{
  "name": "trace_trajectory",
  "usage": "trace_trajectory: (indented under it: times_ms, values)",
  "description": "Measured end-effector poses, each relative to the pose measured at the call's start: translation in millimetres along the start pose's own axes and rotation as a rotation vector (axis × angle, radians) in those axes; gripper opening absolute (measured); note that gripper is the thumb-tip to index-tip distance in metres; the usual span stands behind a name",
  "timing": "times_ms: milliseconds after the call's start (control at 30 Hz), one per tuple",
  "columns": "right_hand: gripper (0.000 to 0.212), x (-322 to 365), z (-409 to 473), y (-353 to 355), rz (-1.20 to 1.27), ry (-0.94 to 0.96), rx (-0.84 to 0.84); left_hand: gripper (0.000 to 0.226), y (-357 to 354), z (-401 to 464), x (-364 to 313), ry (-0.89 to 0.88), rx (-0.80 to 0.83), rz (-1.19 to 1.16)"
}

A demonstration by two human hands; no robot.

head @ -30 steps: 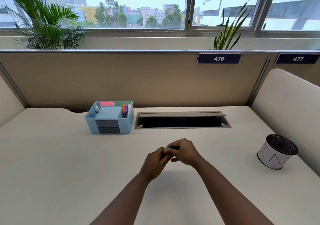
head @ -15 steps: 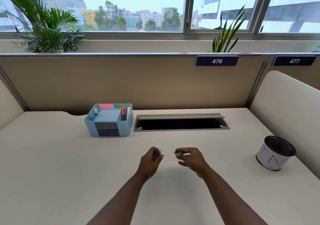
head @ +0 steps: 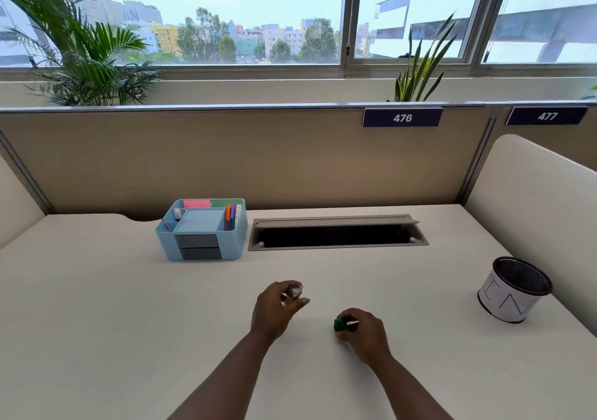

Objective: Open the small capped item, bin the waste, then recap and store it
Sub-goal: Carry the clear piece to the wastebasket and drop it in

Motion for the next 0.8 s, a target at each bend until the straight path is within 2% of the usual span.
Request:
trace_trajectory:
  times_ms: [100,300,400,467,500,567,633,700,800]
  values:
    - [0.028,-7,4,1,0.013,-0.018,-0.004,0.032,-3,0,0,0.022,0.013,0.006]
    - [0.046,-5,-1,13,0.045,-0.026,0.002,0.031,-7,0,-21,0.007,-0.020,-0.006]
    - [0.033,2,-4,29,0.143,-0.017,-0.101,0.033,-7,3,-35,0.001,-0.073,-0.040]
    - [0.023,4,-7,40,0.307,-0.060,-0.113,0.035,-13,3,-47,0.007,-0.086,-0.090]
    - [0.022,5,-8,40,0.442,-0.100,-0.056,0.035,-18,3,-53,0.002,-0.079,-0.120]
    - [0.024,12,-12,34,0.717,-0.172,0.162,0.035,-30,4,-69,-0.021,-0.054,-0.166]
    - [0.023,23,-20,34,0.883,-0.181,0.350,0.034,-43,5,-85,-0.034,-0.032,-0.225]
    - [0.022,31,-24,45,0.985,-0.126,0.421,0.032,-58,5,-100,-0.023,-0.016,-0.317]
    - [0.020,29,-24,70,1.099,-0.084,0.374,0.027,-80,7,-119,-0.001,-0.005,-0.435]
Point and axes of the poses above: each hand's wrist, its own z-axis towards the middle knuckle, its own y-axis out of the back of the hand, x = y × z, the point moved 8 cm from there along z, towards the middle knuckle, and after that the axes turned 8 degrees about -y, right-handed, at the moved point
